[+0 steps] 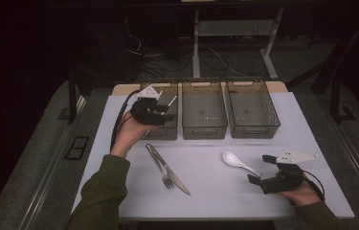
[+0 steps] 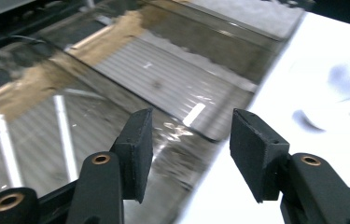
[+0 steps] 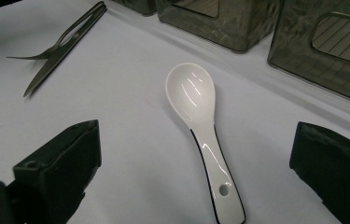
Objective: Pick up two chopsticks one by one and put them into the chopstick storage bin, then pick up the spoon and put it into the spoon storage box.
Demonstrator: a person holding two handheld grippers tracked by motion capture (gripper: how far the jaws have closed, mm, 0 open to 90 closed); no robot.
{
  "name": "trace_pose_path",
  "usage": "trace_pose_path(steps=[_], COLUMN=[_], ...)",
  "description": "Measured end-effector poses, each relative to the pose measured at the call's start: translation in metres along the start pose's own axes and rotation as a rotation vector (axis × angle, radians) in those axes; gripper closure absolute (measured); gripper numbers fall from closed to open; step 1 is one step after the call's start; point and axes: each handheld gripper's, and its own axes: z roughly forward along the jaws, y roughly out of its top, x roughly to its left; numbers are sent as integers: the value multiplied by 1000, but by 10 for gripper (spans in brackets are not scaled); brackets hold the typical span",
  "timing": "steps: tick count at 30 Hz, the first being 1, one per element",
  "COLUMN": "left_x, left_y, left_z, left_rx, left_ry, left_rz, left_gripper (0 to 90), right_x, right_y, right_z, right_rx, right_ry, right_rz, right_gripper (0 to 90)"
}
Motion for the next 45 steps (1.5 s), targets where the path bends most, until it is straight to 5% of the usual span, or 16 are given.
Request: trace_pose_path(steps=[13, 27, 39, 45], left_x=[-44, -72, -88, -92], left_y=[-33, -90, -127, -132], left_z=[-16, -30, -36, -29], left_rx=[-91, -145, -134, -60], left_ry=[-58, -26, -42, -75], left_rz=[-14, -38, -48, -37], left_gripper=[350, 158, 0, 0], right_x=[-1, -1, -7, -13], right_y=[0, 0, 14, 23], right_z=[-2, -2, -6, 3], right_rx=[-4, 1, 28, 56], right_ry=[-2, 3, 5, 13], right_rz=[4, 8, 36, 57], right_gripper=[20, 20, 56, 111])
